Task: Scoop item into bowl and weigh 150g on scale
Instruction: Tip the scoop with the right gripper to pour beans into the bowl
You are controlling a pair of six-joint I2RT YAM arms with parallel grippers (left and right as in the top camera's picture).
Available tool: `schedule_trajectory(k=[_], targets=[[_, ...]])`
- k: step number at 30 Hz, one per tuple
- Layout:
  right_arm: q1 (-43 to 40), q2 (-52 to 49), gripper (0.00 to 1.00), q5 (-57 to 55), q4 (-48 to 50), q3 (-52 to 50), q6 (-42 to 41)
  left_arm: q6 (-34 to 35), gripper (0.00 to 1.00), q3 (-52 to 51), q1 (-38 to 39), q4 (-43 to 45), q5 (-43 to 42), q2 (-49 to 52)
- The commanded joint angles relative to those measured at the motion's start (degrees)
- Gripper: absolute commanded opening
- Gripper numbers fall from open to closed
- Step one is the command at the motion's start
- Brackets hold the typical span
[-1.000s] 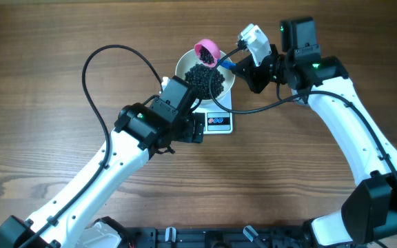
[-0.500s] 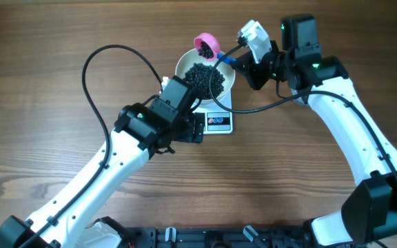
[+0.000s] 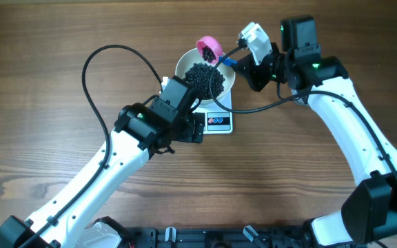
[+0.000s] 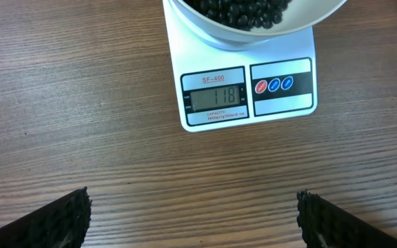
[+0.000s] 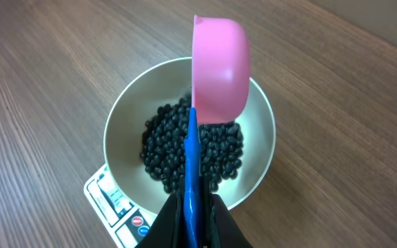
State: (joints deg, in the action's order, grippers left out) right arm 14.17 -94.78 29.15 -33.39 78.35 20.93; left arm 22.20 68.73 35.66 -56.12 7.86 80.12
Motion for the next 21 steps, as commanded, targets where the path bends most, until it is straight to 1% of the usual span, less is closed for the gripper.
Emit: schedule_trajectory(k=[1,3,6,8,9,11,12,14,15,17,19,21], targets=[[0.17,1.16,0.04,1.40,-0.02,0.72,-0.07,0.74,1.00,-0.39,0.09,0.15,0.74,-0.83],[0.17,1.14,0.04,3.54,-0.39,0.70,-0.35,0.74,1.00,-0.39,0.09,0.15,0.74,-0.83],[0.17,1.03,0.04,-2.67,-0.37,0.70,0.11,0.72,1.00,-0.39,0.07,0.15,0.74,-0.83],[0.20,1.03,0.04,-2.54,-0.44,0.70,0.09,0.74,1.00,-0.39,0.07,0.15,0.74,-0.83],[0.28,1.03,0.04,-1.44,-0.44,0.70,0.04,0.74,1.00,-0.39,0.07,0.15,0.74,-0.83],[0.28,1.03,0.04,4.48,-0.55,0.70,0.07,0.74,1.00,-0.39,0.09,0.15,0.74,-0.83],[0.28,1.03,0.04,3.13,-0.50,0.70,0.28,0.74,1.00,-0.39,0.07,0.15,0.74,-0.83],[0.28,1.03,0.04,-4.13,-0.57,0.70,0.02,0.72,1.00,-0.37,0.07,0.15,0.74,-0.83],[0.33,1.03,0.04,-3.30,-0.90,0.70,0.02,0.74,1.00,-0.39,0.07,0.15,0.74,-0.83],[0.57,1.03,0.04,4.52,-2.03,0.70,1.64,0.72,1.00,-0.39,0.09,0.15,0.74,-0.83],[0.55,1.03,0.04,1.60,-1.99,0.70,1.29,0.74,1.00,-0.39,0.09,0.15,0.74,-0.83],[0.61,1.03,0.04,3.26,-2.58,0.70,1.57,0.74,1.00,-0.39,0.07,0.15,0.74,-0.83]])
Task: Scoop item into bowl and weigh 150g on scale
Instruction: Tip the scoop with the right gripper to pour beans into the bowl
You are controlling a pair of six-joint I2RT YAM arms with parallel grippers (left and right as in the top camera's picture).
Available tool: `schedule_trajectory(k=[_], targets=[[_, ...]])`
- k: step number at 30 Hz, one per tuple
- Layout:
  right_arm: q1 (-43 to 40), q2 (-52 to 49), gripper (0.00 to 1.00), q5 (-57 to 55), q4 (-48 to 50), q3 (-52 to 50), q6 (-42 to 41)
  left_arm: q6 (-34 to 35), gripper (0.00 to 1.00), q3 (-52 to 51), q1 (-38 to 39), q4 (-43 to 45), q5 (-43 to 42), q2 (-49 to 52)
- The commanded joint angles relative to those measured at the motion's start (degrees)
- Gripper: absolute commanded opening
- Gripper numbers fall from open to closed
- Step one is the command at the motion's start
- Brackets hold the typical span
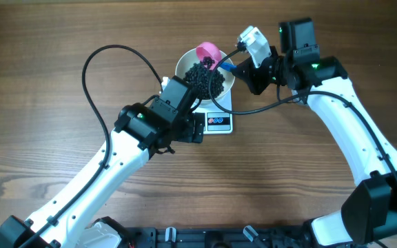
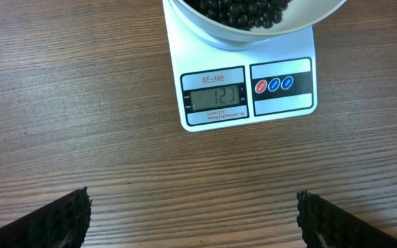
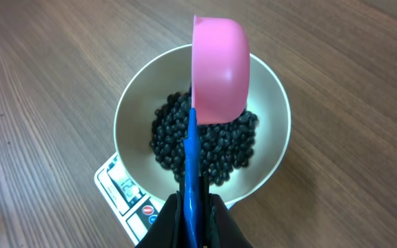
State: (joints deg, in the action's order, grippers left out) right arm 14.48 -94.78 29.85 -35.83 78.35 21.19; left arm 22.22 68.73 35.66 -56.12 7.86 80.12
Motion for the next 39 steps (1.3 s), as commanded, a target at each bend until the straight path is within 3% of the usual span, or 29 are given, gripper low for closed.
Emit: schedule_trajectory(k=[1,5,12,14,18,21,27,30,34,39], targets=[[0.31,1.03,0.04,1.03,0.24,0.70,1.25,0.70,1.00,-0.39,0.07,0.15,0.74,-0.83],[0.31,1.03,0.04,3.13,0.35,0.70,1.31,0.72,1.00,-0.37,0.09,0.15,0.74,-0.83],[0.96,1.51,0.04,-5.38,-0.07,0.72,1.53,0.70,1.00,-0.39,0.07,0.15,0.74,-0.83],[2.14,1.60,0.04,-5.66,-2.29,0.72,5.99,0.70,1.00,-0.37,0.07,0.15,0.74,-0.83],[4.22,1.62,0.04,-5.77,-2.47,0.70,5.95,0.70,1.00,-0.39,0.09,0.15,0.74,-0.83],[4.26,1.62,0.04,-13.07,-1.33,0.70,7.10,0.70,1.00,-0.39,0.07,0.15,0.74,-0.83],[4.31,1.64,0.04,-5.33,-1.49,0.70,7.10,0.70,1.00,-0.39,0.09,0.15,0.74,-0.83],[4.31,2.60,0.04,-2.67,0.17,0.72,2.56,0.70,1.00,-0.37,0.07,0.15,0.74,-0.83],[4.26,2.23,0.04,-11.45,-0.70,0.70,6.43,0.70,1.00,-0.37,0.07,0.15,0.74,-0.83],[4.31,2.69,0.04,-11.85,-0.90,0.70,8.59,0.72,1.00,-0.37,0.07,0.15,0.74,-0.83]])
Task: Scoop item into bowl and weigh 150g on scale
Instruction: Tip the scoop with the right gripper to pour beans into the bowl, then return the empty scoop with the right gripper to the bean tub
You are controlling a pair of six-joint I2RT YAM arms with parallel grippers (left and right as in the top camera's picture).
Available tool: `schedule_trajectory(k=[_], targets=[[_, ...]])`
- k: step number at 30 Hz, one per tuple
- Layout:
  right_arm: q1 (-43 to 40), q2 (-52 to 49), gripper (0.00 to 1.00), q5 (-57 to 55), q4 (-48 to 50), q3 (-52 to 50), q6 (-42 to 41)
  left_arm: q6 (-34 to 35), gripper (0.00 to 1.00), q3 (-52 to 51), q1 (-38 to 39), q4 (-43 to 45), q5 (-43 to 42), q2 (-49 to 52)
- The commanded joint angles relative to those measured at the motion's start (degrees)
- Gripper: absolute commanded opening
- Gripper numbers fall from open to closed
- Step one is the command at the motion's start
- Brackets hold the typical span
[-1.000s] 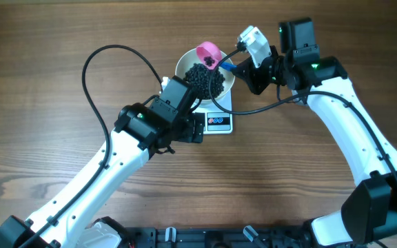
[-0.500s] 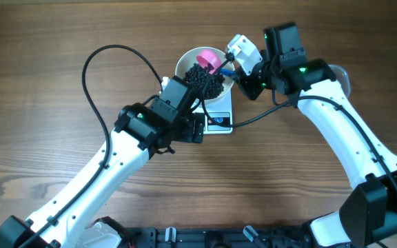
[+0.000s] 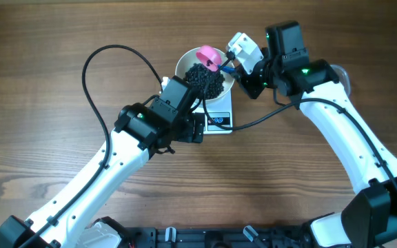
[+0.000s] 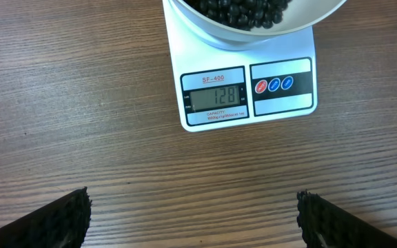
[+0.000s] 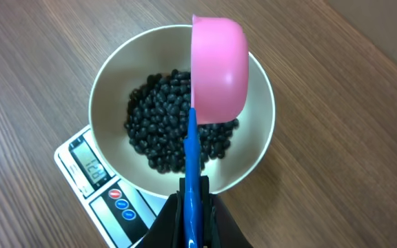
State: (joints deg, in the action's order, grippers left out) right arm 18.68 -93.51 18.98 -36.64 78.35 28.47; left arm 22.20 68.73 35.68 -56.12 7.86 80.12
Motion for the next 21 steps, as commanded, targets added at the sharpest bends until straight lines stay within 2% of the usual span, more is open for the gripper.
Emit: schedule_trajectory(k=[1,5,13,16,21], targets=[[0.11,1.46,0.04,-1.01,-0.04,0.70,1.38,0.72,1.00,-0.39,0.07,0.15,0.74,-0.83],[0.13,1.16,0.04,-1.66,0.66,0.70,4.59,0.74,1.00,-0.39,0.04,0.15,0.74,-0.83],[0.13,1.16,0.04,-1.66,2.54,0.70,4.76,0.74,1.00,-0.39,0.07,0.15,0.74,-0.83],[0.13,1.16,0.04,-2.86,-0.09,0.70,12.04,0.74,1.00,-0.39,0.07,0.15,0.74,-0.83],[0.92,1.16,0.04,-3.80,1.49,0.70,11.91,0.74,1.00,-0.39,0.07,0.15,0.74,-0.83]])
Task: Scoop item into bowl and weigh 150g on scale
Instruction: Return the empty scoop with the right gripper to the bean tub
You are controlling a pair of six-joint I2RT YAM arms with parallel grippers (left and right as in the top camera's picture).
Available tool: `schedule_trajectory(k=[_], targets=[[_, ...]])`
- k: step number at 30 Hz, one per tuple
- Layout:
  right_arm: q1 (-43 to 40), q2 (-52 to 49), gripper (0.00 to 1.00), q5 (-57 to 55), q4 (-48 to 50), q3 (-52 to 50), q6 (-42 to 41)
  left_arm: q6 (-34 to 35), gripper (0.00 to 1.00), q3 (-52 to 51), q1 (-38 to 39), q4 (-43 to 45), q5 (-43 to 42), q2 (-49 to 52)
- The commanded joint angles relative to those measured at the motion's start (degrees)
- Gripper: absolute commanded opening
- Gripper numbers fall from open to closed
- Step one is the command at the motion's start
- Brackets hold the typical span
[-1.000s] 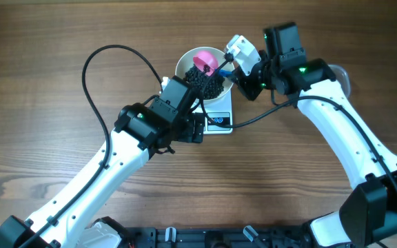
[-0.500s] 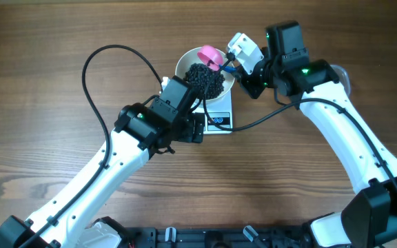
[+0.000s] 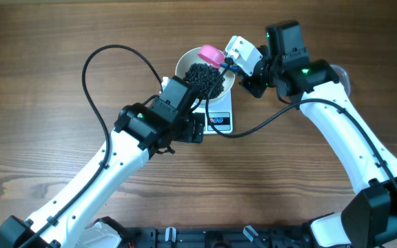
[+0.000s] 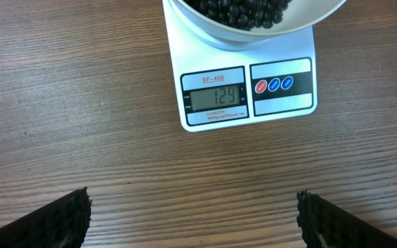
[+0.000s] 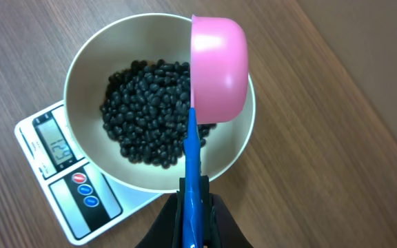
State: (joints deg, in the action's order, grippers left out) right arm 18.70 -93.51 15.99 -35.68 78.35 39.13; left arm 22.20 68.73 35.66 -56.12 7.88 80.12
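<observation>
A white bowl (image 5: 88,62) of black beans (image 5: 147,110) stands on a white digital scale (image 4: 281,103) whose display (image 4: 214,98) reads 129. My right gripper (image 5: 193,196) is shut on the blue handle (image 5: 193,155) of a pink scoop (image 5: 219,69), which is turned on its side above the bowl's right rim. Overhead, the scoop (image 3: 209,53) hangs at the bowl's (image 3: 185,62) far edge. My left gripper (image 4: 193,213) stands open over bare wood in front of the scale, holding nothing.
A black cable (image 3: 98,103) loops over the table left of the bowl. Part of a pale round object (image 3: 343,74) shows behind the right arm. The table is brown wood (image 3: 47,41) all round.
The scale reading went from 128 to 129. In the right wrist view the bowl and scale lie further left and lower, so the right gripper has shifted with the scoop. The left arm is unmoved.
The scale read 118 with the scoop tipped over the bowl. It then read 123, then 128, and now 129, as the heap of beans grew. The right gripper kept its hold on the scoop throughout; the left gripper stayed open in front of the scale.
</observation>
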Motion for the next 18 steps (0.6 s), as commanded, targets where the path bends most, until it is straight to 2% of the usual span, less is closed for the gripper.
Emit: schedule_trajectory(k=[1,3,4,6,8,12,15,18], targets=[[1.36,1.16,0.04,-0.81,0.52,0.70,1.31,0.72,1.00,-0.37,0.07,0.15,0.72,-0.83],[2.89,1.16,0.04,-0.79,0.72,0.70,0.85,0.72,1.00,-0.39,0.09,0.15,0.72,-0.83],[3.39,1.18,0.04,-0.72,1.36,0.70,-2.60,0.74,1.00,-0.39,0.09,0.15,0.72,-0.83],[3.37,1.16,0.04,2.51,2.01,0.70,-14.60,0.74,1.00,-0.39,0.09,0.15,0.72,-0.83],[2.34,1.27,0.04,-1.11,2.01,0.70,-21.44,0.74,1.00,-0.37,0.07,0.15,0.72,-0.83],[-2.97,3.72,0.04,-2.23,2.03,0.70,-21.11,0.74,1.00,-0.39,0.09,0.15,0.72,-0.83],[-12.68,8.26,0.04,-2.69,1.90,0.70,-24.79,0.72,1.00,-0.39,0.09,0.15,0.72,-0.83],[-21.90,11.26,0.04,-2.73,-0.31,0.70,-24.94,0.74,1.00,-0.37,0.07,0.15,0.72,-0.83]])
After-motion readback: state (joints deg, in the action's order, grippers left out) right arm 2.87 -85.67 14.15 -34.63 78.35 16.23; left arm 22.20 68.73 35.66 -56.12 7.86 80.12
